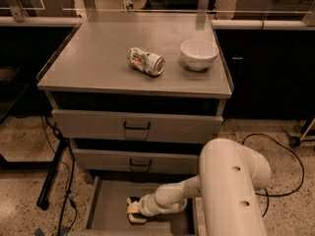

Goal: Place sponge into bottom drawer

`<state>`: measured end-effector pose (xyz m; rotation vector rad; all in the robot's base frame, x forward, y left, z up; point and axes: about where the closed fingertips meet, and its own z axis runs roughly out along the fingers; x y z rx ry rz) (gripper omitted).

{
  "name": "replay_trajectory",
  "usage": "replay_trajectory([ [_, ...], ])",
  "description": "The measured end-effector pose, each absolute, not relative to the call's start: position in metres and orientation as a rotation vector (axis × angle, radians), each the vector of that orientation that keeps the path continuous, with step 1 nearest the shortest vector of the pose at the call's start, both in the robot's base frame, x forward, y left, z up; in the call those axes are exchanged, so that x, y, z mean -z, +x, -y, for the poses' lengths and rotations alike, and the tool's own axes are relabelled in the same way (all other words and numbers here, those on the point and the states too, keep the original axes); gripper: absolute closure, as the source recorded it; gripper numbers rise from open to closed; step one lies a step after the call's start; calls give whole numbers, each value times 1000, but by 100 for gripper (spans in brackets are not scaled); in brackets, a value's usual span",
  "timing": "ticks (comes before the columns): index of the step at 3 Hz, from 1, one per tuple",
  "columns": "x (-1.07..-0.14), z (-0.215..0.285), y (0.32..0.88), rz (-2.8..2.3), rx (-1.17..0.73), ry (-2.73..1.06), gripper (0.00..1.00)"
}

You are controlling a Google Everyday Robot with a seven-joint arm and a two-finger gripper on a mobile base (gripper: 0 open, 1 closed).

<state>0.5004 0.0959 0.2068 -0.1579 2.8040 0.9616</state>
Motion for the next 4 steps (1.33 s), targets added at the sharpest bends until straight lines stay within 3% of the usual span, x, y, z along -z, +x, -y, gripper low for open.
replay_trajectory([
  [4,-151,-106,515,-2866,-975,-118,100],
])
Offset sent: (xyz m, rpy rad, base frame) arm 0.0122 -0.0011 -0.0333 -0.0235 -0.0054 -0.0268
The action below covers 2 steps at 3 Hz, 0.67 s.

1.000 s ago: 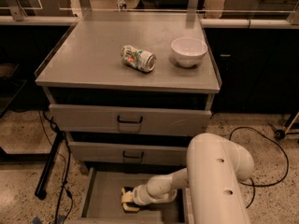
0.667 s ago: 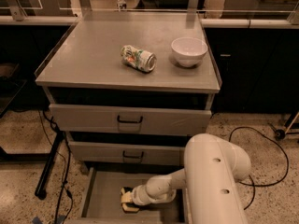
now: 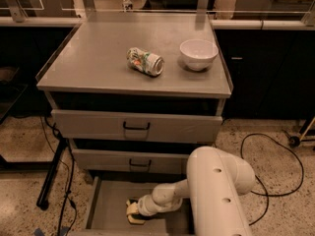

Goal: Place sponge into bottom drawer

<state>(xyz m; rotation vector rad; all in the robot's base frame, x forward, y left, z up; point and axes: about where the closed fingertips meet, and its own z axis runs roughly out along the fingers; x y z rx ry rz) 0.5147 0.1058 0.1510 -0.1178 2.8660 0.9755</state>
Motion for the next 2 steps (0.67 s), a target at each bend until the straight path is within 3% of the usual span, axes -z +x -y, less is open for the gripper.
replay_trajectory([
  [2,-134,-104,512,-2898,-1048,-117,100],
])
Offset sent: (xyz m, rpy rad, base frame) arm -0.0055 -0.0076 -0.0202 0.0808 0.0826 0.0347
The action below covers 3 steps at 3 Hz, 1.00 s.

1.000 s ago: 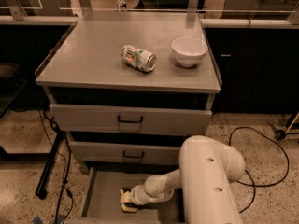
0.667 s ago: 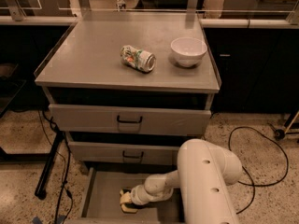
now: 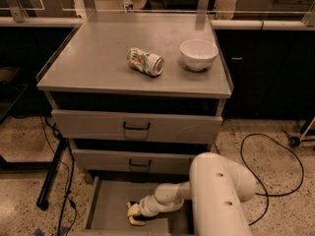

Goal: Place sponge into bottom drawer

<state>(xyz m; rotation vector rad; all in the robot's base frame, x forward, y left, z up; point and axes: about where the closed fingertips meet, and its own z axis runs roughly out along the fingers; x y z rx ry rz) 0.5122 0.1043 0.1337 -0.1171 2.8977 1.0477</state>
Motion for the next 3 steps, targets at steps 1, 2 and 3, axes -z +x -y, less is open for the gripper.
replay_trajectory([
  [1,-133,-104,511,-2900,-1062,-119,87],
  [2,-133,-104,511,-2900,-1062,-119,56],
  [3,-133,-104,511,-2900,-1062,-119,34],
])
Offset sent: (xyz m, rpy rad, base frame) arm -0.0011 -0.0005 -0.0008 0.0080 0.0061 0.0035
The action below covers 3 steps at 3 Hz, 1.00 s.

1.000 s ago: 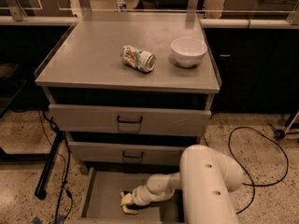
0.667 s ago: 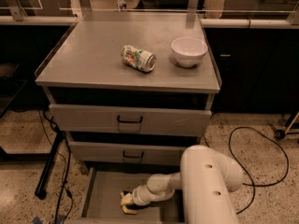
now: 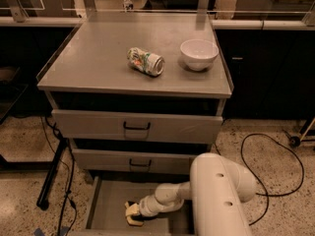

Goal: Place sponge into bottom drawer

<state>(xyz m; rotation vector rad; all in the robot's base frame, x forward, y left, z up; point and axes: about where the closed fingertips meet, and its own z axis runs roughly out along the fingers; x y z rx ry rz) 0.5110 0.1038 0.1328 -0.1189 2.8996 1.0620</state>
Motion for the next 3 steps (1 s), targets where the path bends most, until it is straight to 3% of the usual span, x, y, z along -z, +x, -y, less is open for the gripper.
replay_trajectory([
  [1,-133,-104,511,-2900,-1062,-119,9],
  [2,-133,-104,511,-2900,-1062,-119,0],
  [3,-133,-104,511,-2900,-1062,-119,0],
])
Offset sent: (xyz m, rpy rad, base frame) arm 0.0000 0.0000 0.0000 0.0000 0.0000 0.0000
